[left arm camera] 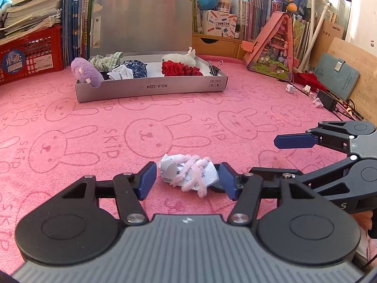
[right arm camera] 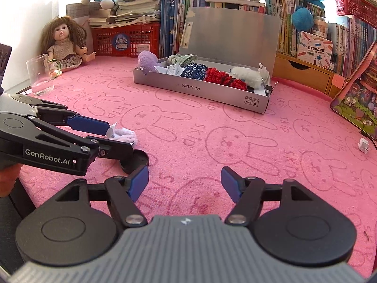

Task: Organize objects
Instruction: 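Move the left tool to a white tissue bundle while the right tool reaches a black lid, then grasp the tissue bundle with the left tool while the right tool grasps the black lid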

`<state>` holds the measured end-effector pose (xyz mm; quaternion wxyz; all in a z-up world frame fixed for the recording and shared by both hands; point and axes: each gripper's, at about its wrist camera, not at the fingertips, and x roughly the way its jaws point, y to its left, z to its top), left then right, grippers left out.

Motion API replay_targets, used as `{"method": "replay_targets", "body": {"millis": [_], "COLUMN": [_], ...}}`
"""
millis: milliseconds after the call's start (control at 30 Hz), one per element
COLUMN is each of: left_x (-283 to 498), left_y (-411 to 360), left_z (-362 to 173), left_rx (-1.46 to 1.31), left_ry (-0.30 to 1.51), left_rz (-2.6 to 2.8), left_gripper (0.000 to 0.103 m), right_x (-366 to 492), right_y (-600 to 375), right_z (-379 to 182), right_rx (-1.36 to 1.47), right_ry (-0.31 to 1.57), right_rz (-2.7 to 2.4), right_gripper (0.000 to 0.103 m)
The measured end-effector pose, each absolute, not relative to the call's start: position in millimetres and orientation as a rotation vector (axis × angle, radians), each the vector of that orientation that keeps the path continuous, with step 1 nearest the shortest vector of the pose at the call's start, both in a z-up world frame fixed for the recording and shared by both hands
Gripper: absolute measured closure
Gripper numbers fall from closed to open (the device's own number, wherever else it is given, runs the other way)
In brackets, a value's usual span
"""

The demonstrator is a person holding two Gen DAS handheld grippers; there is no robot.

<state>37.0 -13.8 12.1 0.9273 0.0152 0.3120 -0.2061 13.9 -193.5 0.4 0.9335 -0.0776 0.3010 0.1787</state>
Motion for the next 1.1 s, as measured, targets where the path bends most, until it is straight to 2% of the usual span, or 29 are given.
{"method": "replay_targets", "body": {"millis": [300,467,567,633,700,900,1100], "left_x": [44,48,50,52,55,60,61], "left_y": [0,6,4,2,0,-4,-14], "left_z": [14,13,12,11,10,5,0], "left_rx": [0.068,0.055,0.061,0.057,0.058,0.042,0.087], "left_ry": [0.620,0.620,0.613,0.612,0.617,0.629,0.622], "left_rz": [-0.291,-0.285,-0.280,-0.278,-0.272,-0.260,-0.224], "left_gripper": [0.038,0.033,0.027,0.024,0.024,0.021,0.017], "right_x": [18,19,17,16,16,23,25], "right_y": [-171,-157,-151,-150,-151,-164,-165], "right_z": [-3,-7,-8,-7,-6,-6,-9], "right_rx": [-0.164,-0.181,-0.188,-0.188,-0.188,-0.131,-0.112], "right_ry": [0.617,0.625,0.626,0.623,0.620,0.625,0.612], "right_rz": [0.412,0.439,0.456,0.452,0.427,0.332,0.279], "right_gripper": [0.024,0.025,0.035,0.046,0.062,0.066,0.063]}}
